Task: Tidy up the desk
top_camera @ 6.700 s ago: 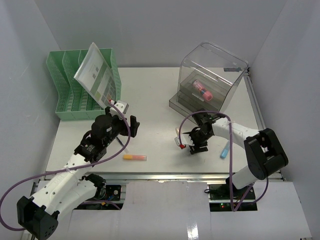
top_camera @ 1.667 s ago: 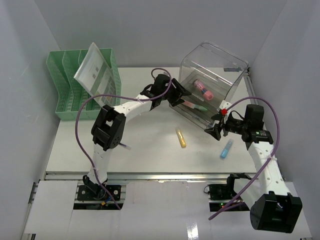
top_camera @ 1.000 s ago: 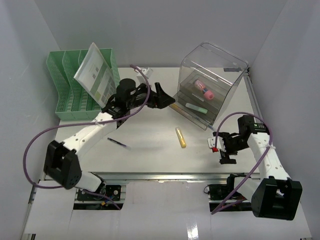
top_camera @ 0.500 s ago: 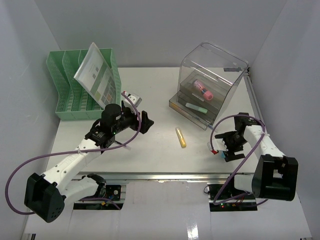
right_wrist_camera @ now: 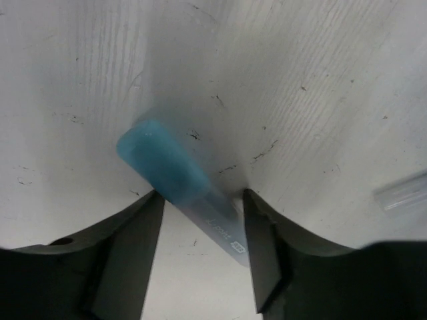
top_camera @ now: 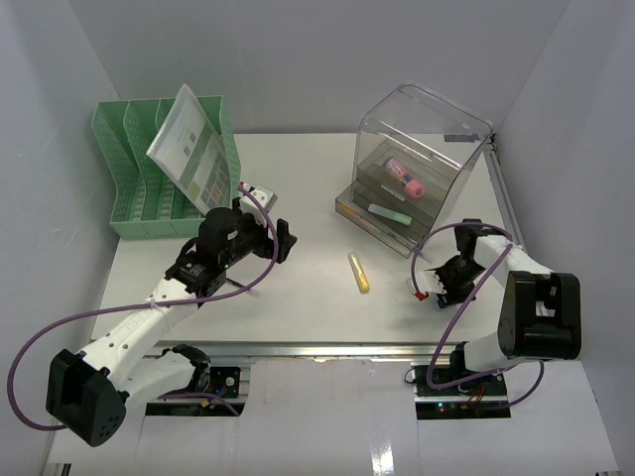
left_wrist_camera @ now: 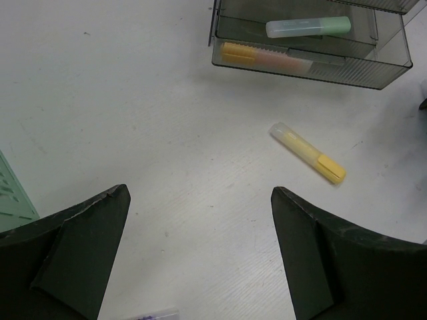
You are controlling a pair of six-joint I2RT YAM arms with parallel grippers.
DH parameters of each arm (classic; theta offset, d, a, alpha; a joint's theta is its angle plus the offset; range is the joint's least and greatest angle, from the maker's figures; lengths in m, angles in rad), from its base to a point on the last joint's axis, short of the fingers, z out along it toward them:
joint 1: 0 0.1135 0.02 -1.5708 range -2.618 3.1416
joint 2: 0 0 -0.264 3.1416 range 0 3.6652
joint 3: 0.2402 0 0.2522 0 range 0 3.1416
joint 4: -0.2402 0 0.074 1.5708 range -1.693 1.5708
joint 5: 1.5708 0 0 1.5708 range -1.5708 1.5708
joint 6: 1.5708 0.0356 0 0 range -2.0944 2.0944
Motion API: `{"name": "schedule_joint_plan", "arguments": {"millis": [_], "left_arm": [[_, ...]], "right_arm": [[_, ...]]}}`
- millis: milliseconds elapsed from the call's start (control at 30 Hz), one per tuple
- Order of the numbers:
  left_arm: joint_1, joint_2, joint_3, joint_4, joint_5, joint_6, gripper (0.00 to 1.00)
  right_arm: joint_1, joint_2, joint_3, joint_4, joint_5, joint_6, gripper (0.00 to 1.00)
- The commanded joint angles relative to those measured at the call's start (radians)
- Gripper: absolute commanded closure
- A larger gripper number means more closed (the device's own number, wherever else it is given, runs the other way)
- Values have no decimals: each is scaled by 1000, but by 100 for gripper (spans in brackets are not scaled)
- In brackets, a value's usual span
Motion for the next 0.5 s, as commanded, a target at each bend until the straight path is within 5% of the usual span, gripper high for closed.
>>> {"name": "schedule_joint_plan", "arguments": {"millis": [0, 267, 333, 467], "left_arm": [[5, -26, -6, -2, -20, 15, 2], [7, -24, -8, 3, 23, 13, 2], [5, -22, -12, 13, 71, 9, 2], [7, -8, -11, 23, 180, -1, 2]], "right_arm": [[40, 28, 15, 1, -37, -184, 52], [128, 2, 25, 38, -184, 6, 75], [178, -30, 60, 36, -242, 155, 92], [343, -136, 140, 96, -383, 569, 92]]}}
